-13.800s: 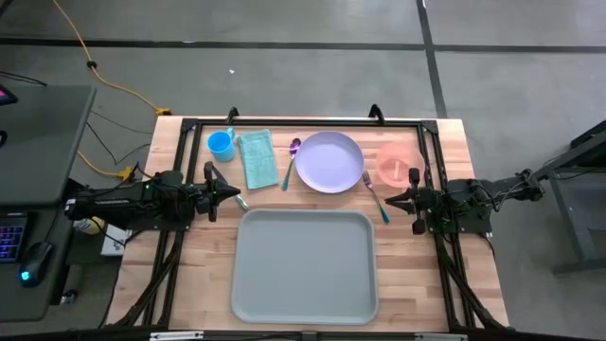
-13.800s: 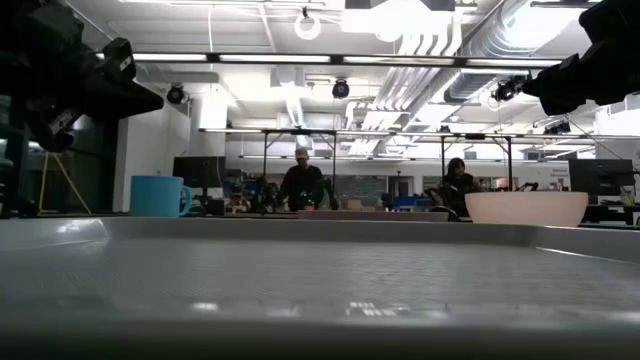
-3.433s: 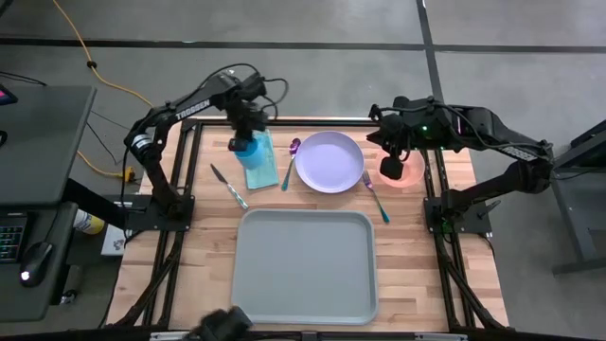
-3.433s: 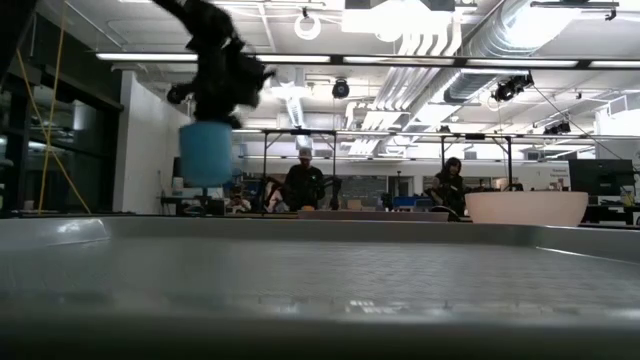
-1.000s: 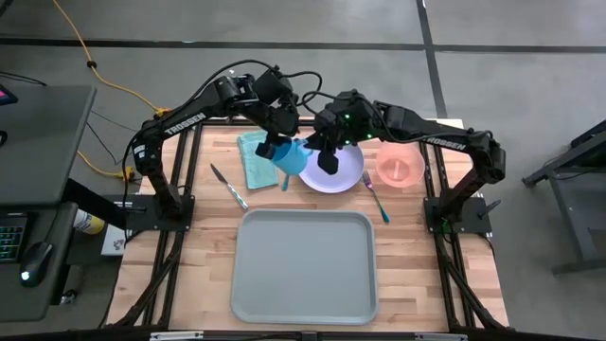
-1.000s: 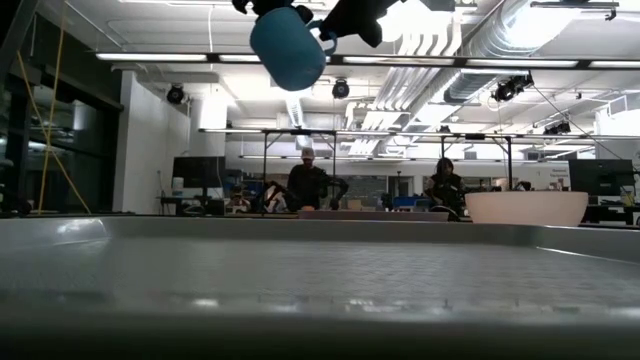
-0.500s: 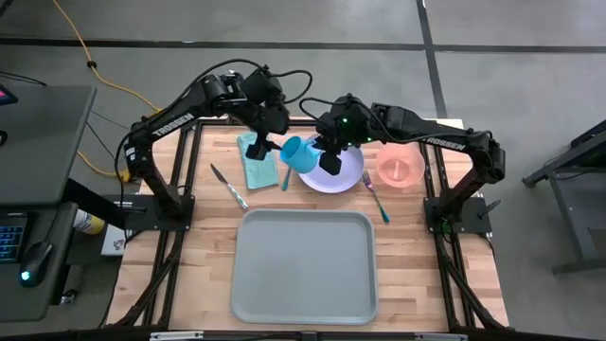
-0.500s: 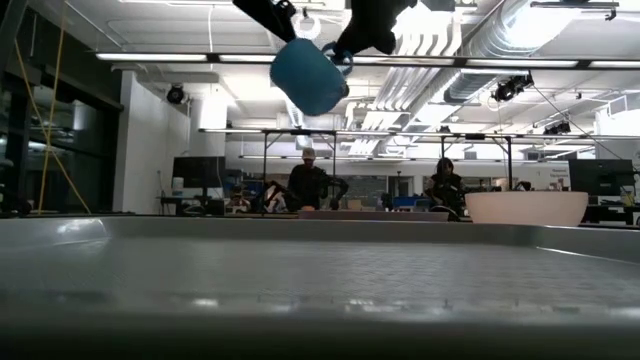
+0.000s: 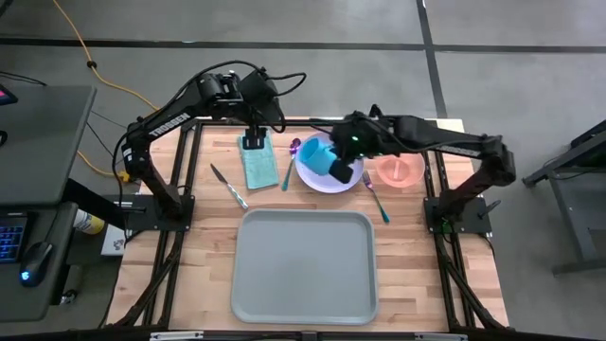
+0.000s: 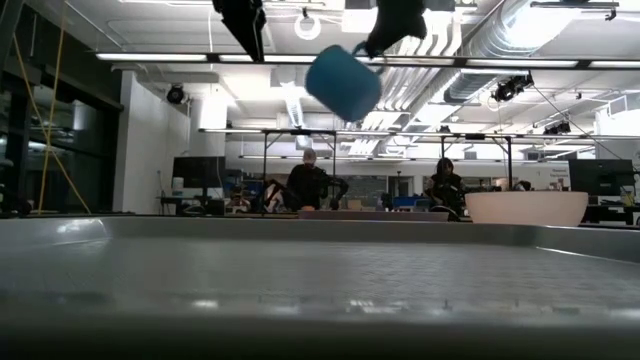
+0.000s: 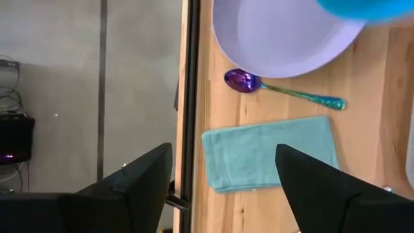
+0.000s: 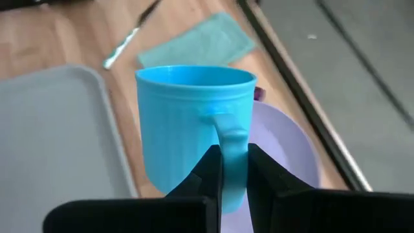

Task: Set up tray
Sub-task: Put the blue mug on the top right of the gray tray

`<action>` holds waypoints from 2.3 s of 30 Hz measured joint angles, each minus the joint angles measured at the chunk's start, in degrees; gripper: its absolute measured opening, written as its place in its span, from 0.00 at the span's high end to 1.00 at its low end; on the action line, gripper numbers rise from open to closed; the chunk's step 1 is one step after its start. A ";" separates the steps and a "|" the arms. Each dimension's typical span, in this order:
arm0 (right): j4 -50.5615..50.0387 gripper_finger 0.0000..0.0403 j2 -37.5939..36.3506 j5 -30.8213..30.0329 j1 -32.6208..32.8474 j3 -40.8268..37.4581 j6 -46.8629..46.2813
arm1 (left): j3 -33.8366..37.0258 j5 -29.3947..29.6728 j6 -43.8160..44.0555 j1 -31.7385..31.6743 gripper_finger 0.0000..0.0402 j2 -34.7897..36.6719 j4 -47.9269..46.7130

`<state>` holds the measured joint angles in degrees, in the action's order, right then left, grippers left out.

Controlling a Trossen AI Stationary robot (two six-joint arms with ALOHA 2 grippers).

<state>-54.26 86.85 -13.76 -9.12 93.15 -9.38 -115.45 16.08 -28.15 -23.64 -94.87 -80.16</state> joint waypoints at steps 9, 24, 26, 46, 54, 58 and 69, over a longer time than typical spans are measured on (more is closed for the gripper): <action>18.11 0.95 -26.76 -8.84 6.96 -32.57 -19.40 | 0.02 -0.51 -2.71 -2.15 0.28 0.76 3.04; 37.99 0.95 -25.10 -38.63 37.15 -55.06 -36.91 | 5.64 -4.37 -3.04 -6.89 0.27 0.76 11.88; 37.58 0.95 -22.09 -39.87 38.92 -55.06 -40.18 | 7.49 -4.42 -2.47 -6.95 0.27 0.76 14.14; 32.52 0.98 -4.29 -33.30 44.83 -54.97 -62.21 | 8.43 -5.34 -1.53 -6.75 0.27 0.74 16.17; 21.85 0.99 -4.32 -25.55 47.10 -55.02 -69.61 | 8.43 -5.34 -1.53 -6.75 0.27 0.74 16.15; 21.84 0.99 -4.40 -26.45 46.13 -54.65 -68.92 | 8.43 -5.34 -1.49 -6.75 0.27 0.74 16.18; 24.78 1.00 -4.44 -37.32 40.91 -53.36 -61.21 | 8.43 -5.34 -1.33 -6.73 0.27 0.74 16.20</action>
<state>-29.48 82.41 -51.08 31.79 39.79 -70.59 -107.02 10.74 -29.47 -30.37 -94.13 -63.96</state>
